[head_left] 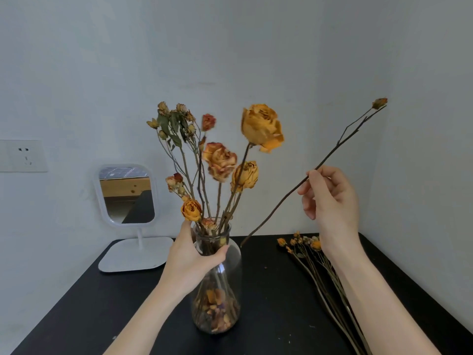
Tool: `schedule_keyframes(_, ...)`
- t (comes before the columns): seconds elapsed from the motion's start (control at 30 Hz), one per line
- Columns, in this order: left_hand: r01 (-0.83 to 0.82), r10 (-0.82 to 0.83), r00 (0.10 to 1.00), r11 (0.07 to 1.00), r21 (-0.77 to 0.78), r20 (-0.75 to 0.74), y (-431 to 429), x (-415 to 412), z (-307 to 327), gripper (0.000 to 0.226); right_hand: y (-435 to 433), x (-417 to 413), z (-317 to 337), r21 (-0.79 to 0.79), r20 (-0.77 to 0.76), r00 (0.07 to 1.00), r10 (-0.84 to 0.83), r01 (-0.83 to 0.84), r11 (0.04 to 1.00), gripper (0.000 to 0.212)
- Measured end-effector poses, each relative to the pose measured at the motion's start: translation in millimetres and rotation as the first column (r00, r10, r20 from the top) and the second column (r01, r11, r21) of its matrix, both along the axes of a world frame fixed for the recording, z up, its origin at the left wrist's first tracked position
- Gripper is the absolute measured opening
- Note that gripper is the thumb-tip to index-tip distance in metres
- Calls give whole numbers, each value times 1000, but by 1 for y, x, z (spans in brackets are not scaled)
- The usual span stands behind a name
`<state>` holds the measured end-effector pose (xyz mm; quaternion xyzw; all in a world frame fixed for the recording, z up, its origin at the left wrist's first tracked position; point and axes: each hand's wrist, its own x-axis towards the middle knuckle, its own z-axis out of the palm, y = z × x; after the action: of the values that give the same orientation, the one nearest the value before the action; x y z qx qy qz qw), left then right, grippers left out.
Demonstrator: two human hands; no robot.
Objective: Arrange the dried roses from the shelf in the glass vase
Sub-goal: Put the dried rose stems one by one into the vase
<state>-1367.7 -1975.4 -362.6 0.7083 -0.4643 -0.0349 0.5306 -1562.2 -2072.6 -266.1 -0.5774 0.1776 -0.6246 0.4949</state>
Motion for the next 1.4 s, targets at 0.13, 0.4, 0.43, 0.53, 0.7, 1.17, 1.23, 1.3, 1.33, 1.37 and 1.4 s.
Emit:
schedule_keyframes(0.13,97,-96,994,995,12,-58,1,2,-1,59,7,0,3,-33,35,999,32,-31,999,19)
schedule_keyframes(0.4,-46,44,999,997,-66,-30,0,-5,0,76,23,1,10,-197,38,996,83,-75,978,15)
schedule_keyframes(0.43,-51,49,998,996,-72,-34,0,-5,0,76,24,1,10,-213,30,996,81,-73,974,16)
schedule_keyframes(0.53,-42,41,999,997,-66,-15,1,-2,0,71,24,0,10,-222,21,997,75,-68,973,17)
schedule_keyframes(0.7,25,-26,999,999,-20,-41,4,2,1,58,21,-1,8,-214,12,998,60,-56,975,18)
schedule_keyframes(1.17,21,-25,998,998,-67,-64,4,-4,2,70,34,10,6,-293,-14,991,131,-129,947,12)
schedule_keyframes(1.23,-1,-3,998,998,-62,-58,4,-5,3,71,38,12,5,-311,-37,990,139,-143,939,14)
schedule_keyframes(1.3,-11,8,999,998,-65,-48,4,-6,3,70,43,15,4,-340,-57,988,146,-156,927,13)
schedule_keyframes(1.33,-15,12,999,998,-67,-45,4,-7,4,69,46,16,3,-359,-69,986,151,-165,919,13)
schedule_keyframes(1.37,-18,15,999,998,-68,-44,4,-8,4,69,48,17,1,-377,-83,984,156,-176,909,11)
schedule_keyframes(1.4,-19,17,999,997,-69,-42,4,-8,4,68,51,18,-1,-394,-101,982,159,-186,900,9)
